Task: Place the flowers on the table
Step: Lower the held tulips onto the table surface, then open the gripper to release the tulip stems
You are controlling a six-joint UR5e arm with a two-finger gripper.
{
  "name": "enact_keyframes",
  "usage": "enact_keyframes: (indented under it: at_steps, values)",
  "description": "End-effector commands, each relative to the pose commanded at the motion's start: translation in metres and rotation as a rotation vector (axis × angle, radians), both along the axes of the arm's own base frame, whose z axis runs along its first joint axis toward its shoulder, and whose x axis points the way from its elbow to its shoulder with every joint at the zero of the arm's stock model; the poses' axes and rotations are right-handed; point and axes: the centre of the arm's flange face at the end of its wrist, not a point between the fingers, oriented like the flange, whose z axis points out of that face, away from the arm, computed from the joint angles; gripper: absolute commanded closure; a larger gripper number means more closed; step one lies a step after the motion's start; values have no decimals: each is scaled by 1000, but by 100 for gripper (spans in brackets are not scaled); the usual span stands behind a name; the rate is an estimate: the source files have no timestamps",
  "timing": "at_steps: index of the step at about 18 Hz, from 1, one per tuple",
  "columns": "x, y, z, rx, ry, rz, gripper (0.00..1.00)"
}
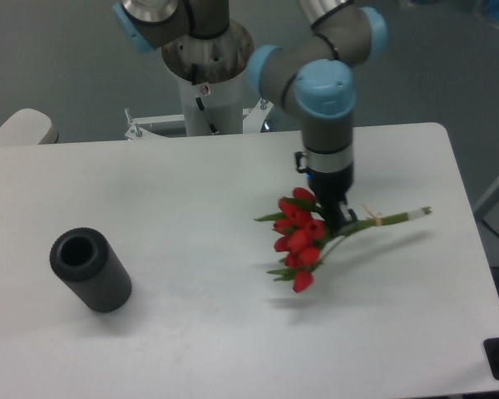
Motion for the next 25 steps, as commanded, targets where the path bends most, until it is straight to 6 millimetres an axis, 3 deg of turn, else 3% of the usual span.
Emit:
enact_keyframes:
  at_steps: [2, 6, 13, 16, 21, 25]
  values:
    - [19, 3, -11, -53, 3, -29, 67]
    - [35, -2, -24, -124, 11, -22, 66]
    - [37, 7, -44, -133, -21, -41, 61]
    - [38, 12, -48, -136, -24, -51, 49]
    - [19, 24, -18, -92, 30, -36, 1]
    - [-4, 45, 26, -2, 98, 59, 0]
